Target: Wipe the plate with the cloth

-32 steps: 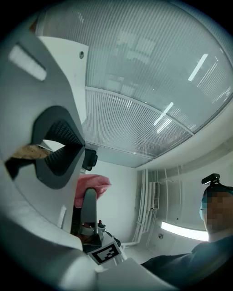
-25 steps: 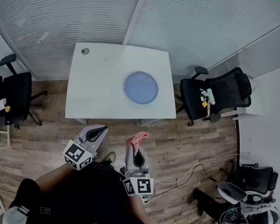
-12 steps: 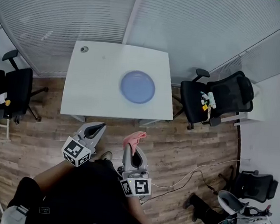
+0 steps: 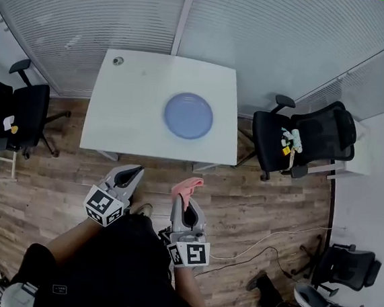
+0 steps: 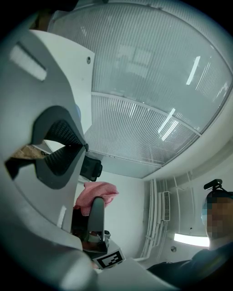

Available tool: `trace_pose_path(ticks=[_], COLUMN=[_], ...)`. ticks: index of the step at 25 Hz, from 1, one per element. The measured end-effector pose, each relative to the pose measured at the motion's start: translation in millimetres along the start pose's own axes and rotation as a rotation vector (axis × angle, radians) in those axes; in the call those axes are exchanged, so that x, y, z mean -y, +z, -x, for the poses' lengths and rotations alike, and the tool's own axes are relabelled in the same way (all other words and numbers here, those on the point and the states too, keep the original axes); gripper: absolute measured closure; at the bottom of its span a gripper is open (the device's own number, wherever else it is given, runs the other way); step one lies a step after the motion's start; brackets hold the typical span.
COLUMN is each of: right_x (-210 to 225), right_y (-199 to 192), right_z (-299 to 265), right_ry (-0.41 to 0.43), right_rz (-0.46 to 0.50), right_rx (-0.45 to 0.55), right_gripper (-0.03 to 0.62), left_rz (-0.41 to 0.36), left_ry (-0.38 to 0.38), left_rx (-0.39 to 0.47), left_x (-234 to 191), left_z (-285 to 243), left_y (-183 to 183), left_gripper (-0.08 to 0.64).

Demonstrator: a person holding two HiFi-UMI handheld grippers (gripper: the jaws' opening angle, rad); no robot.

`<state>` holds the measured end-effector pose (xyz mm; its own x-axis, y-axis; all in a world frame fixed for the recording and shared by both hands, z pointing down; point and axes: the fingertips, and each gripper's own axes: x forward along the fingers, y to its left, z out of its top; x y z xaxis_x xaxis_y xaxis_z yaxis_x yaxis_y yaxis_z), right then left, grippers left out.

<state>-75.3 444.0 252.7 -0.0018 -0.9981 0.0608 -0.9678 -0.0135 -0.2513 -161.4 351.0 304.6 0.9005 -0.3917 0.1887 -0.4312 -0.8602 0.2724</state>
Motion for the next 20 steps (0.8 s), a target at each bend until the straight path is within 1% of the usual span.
trace_pose_path(ticks=[6, 10, 15, 20], right_x=[15, 22, 35, 33], right_y=[-8, -12, -5, 2], right_z=[-21, -42, -87, -138], right_ry=[-0.021, -0.039, -0.05, -0.045], right_rz=[0.013, 0.034, 0.049, 0.062], right_rx=[-0.021, -0.049, -0.06, -0.061], right_gripper=[0.568, 0.568, 0.568, 0.568], left_rz=[0.012, 0.031, 0.048, 0.077], left_ry=[0.004, -0.001, -0.023, -0.046], left_rx=[-0.033, -0.042, -0.058, -0.086], left_x=[-23, -46, -79, -118], left_z=[-22, -46, -87, -113], left_y=[-11, -8, 0, 7], left_gripper=[0.557, 0.557, 0.557, 0.557])
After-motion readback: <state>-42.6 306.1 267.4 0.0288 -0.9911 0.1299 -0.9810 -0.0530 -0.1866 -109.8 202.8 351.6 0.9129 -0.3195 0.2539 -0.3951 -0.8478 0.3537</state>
